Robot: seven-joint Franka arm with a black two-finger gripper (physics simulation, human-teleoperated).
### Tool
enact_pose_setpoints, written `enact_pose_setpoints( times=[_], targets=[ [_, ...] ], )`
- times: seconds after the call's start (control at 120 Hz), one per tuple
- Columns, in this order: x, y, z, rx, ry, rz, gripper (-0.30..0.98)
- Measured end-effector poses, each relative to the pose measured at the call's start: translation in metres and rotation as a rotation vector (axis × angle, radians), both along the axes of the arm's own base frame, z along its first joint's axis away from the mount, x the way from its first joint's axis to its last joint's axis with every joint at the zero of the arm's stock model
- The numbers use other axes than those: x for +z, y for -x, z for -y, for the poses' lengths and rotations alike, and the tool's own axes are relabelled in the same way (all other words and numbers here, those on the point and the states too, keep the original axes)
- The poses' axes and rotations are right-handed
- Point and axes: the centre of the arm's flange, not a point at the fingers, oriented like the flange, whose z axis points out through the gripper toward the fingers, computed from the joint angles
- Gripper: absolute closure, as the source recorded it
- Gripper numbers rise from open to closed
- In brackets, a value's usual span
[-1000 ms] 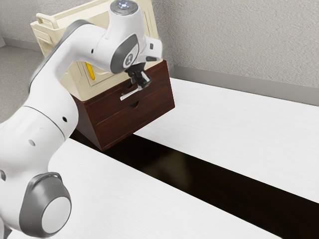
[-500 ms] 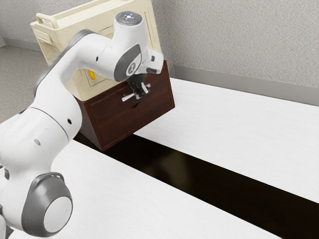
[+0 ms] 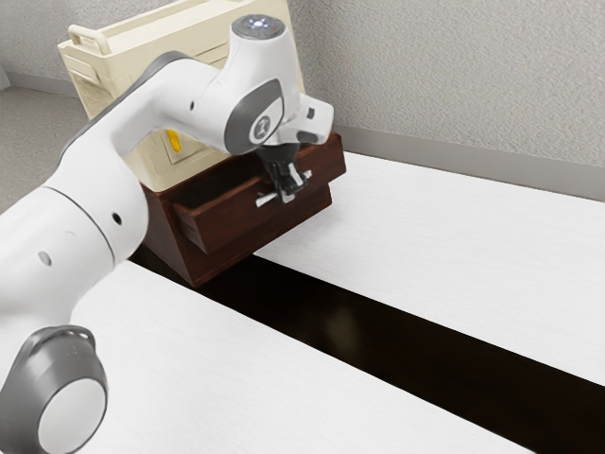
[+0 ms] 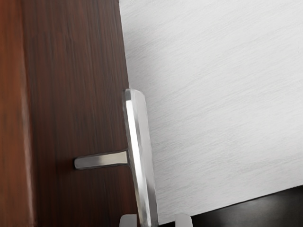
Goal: Pull the drawer handle with one arm to open the drawer
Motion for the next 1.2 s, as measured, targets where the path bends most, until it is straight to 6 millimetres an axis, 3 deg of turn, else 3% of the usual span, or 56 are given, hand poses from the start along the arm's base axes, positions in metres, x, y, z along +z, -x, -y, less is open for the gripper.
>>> enact_pose_setpoints(
  times=[0.25, 0.45, 0.667, 0.925, 1.2],
  targets=[
    [0.011, 0.014, 0.018, -0.004, 0.026, -0.004, 0.77],
    [0.003, 0.020, 0.028, -0.005, 0.061, -0.025, 0.76],
    [0.002, 0.026, 0.050, -0.024, 0.104, -0.033, 0.77],
    [0.007, 0.033, 0.092, -0.069, 0.083, -0.041, 0.77],
    [0.005, 0.035, 0.095, -0.067, 0.082, -0.049, 0.70]
  ],
)
